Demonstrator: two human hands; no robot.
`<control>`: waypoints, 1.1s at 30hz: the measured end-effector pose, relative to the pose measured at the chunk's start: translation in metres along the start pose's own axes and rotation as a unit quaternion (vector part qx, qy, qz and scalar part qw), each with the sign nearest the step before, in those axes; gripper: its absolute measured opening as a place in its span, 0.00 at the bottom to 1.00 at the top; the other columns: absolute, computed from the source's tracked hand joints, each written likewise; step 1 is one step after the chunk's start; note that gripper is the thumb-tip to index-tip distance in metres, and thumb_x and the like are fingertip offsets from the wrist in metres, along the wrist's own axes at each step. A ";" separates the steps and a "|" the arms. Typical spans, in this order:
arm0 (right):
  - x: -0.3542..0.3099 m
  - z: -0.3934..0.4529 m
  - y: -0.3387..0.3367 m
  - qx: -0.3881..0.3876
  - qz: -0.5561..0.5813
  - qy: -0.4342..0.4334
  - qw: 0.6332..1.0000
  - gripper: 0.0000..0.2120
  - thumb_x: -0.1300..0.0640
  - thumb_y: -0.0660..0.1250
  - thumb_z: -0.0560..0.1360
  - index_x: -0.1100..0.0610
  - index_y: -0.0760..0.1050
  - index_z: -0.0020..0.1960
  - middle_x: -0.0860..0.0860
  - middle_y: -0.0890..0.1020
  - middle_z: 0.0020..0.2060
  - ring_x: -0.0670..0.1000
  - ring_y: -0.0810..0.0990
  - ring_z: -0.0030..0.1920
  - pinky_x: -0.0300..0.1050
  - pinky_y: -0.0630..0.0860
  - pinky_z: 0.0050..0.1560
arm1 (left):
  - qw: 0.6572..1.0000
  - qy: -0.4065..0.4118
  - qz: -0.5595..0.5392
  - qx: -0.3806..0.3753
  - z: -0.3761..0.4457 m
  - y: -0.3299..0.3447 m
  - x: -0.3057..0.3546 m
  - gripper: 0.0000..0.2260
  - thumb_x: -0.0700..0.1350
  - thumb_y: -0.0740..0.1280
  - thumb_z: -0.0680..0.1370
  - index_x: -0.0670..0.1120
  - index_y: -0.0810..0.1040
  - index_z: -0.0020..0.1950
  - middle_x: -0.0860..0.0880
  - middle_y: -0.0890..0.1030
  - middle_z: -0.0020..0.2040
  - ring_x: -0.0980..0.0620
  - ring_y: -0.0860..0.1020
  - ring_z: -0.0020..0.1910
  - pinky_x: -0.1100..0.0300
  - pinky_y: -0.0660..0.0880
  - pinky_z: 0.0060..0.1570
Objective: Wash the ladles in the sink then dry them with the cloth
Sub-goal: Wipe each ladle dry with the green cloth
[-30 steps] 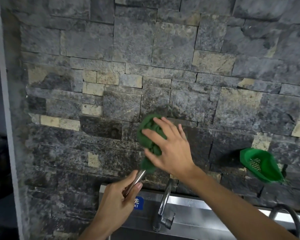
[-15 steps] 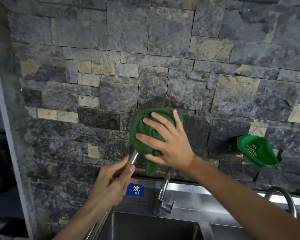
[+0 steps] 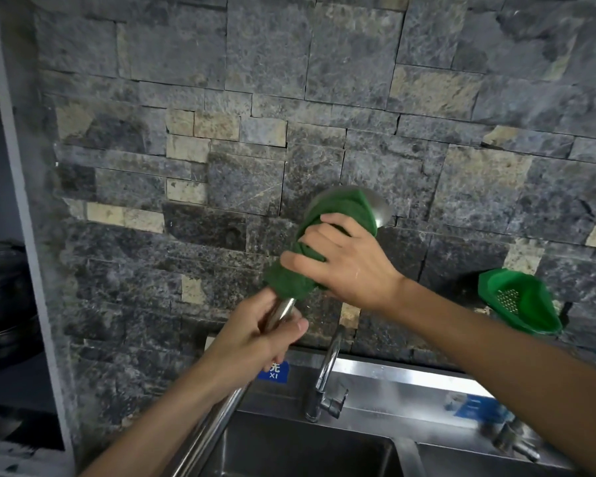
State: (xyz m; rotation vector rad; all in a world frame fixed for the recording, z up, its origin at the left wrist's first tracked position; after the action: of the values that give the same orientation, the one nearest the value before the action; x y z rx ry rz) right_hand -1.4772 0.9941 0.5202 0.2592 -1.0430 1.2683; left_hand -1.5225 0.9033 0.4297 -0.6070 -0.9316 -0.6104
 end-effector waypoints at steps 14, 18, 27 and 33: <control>0.060 -0.027 -0.003 -0.082 -0.054 0.125 0.987 0.27 0.69 0.74 0.68 0.50 0.72 0.62 0.56 0.78 0.45 0.60 0.78 0.47 0.58 0.68 0.61 | 0.954 0.025 0.280 0.107 -0.028 -0.020 -0.061 0.21 0.67 0.54 0.79 0.54 0.66 0.34 0.53 0.72 0.27 0.54 0.72 0.26 0.63 0.66 0.29; 0.024 -0.020 0.001 -0.101 -0.003 0.106 0.989 0.20 0.65 0.67 0.74 0.48 0.74 0.62 0.55 0.78 0.48 0.60 0.77 0.52 0.60 0.69 0.63 | 0.960 0.070 0.245 0.120 -0.002 -0.003 -0.035 0.21 0.64 0.56 0.80 0.53 0.66 0.33 0.55 0.72 0.26 0.57 0.69 0.24 0.65 0.64 0.27; -0.020 -0.030 -0.010 -0.036 0.038 0.015 0.999 0.23 0.68 0.61 0.77 0.44 0.82 0.59 0.53 0.80 0.42 0.56 0.78 0.43 0.54 0.72 0.59 | 0.980 -0.122 -0.123 0.103 0.038 -0.025 -0.050 0.22 0.60 0.58 0.80 0.42 0.81 0.51 0.45 0.83 0.43 0.46 0.79 0.43 0.56 0.75 0.38; -0.061 -0.028 -0.004 -0.028 0.065 -0.062 0.996 0.18 0.64 0.65 0.78 0.42 0.84 0.54 0.50 0.81 0.40 0.53 0.80 0.42 0.50 0.77 0.60 | 0.989 -0.067 0.057 -0.114 0.120 0.021 0.043 0.23 0.62 0.52 0.83 0.49 0.81 0.58 0.53 0.86 0.53 0.55 0.82 0.55 0.54 0.75 0.59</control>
State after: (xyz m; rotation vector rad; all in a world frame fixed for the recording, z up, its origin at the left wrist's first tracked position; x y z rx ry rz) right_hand -1.4558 0.9712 0.4604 0.2320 -1.2173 1.3514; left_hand -1.5528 0.9924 0.5179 -0.9104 -0.9521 -0.5826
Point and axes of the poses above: each hand's wrist, its own z-axis towards the middle knuckle, its own y-axis out of the palm, x = y × z, the point moved 8 cm from there along z, towards the middle knuckle
